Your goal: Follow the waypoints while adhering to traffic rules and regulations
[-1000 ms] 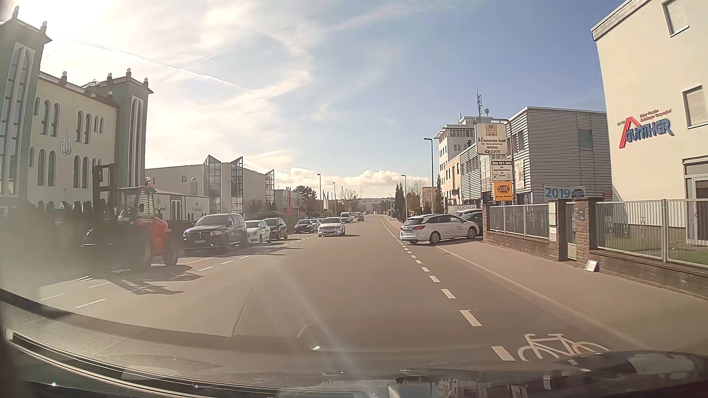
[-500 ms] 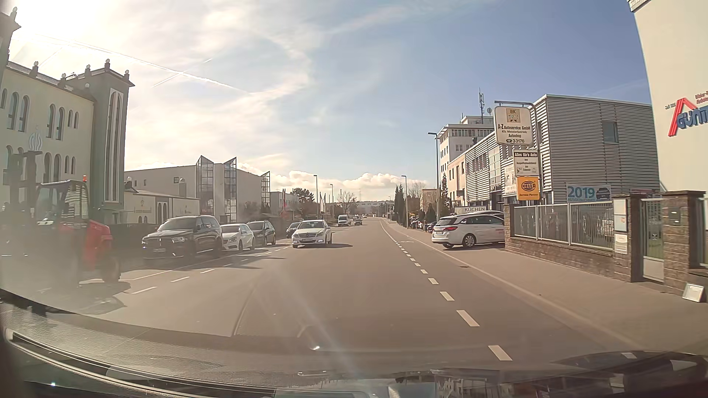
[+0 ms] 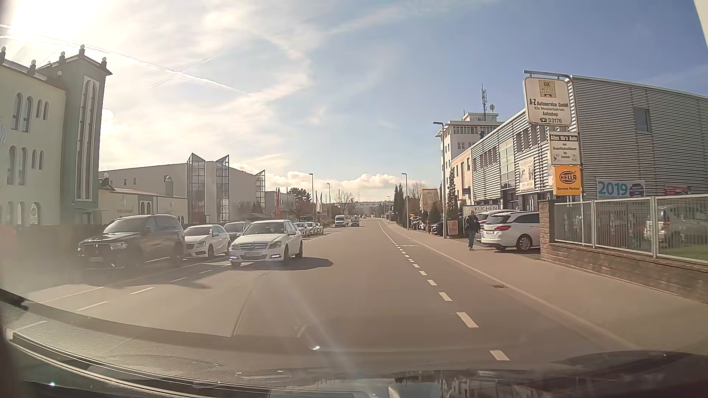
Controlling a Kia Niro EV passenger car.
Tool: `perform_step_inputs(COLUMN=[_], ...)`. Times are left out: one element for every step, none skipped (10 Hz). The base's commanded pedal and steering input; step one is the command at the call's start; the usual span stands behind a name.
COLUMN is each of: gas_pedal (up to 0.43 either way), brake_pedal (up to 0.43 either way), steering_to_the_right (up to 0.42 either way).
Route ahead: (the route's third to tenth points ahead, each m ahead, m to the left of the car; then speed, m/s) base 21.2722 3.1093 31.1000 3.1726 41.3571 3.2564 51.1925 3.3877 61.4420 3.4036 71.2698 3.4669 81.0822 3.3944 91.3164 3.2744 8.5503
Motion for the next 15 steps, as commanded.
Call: perform_step_inputs(gas_pedal=[0.311, 0.311, 0.311, 0.311, 0.311, 0.311, 0.311, 0.311, 0.311, 0.311, 0.311, 0.311, 0.311, 0.311, 0.311], brake_pedal=[0.0, 0.0, 0.0, 0.0, 0.0, 0.0, 0.0, 0.0, 0.0, 0.0, 0.0, 0.0, 0.0, 0.0, 0.0], steering_to_the_right=[0.002, 0.002, 0.002, 0.002, 0.002, 0.002, 0.001, 0.001, 0.001, 0.001, 0.001, 0.0, -0.001, -0.002, -0.002])
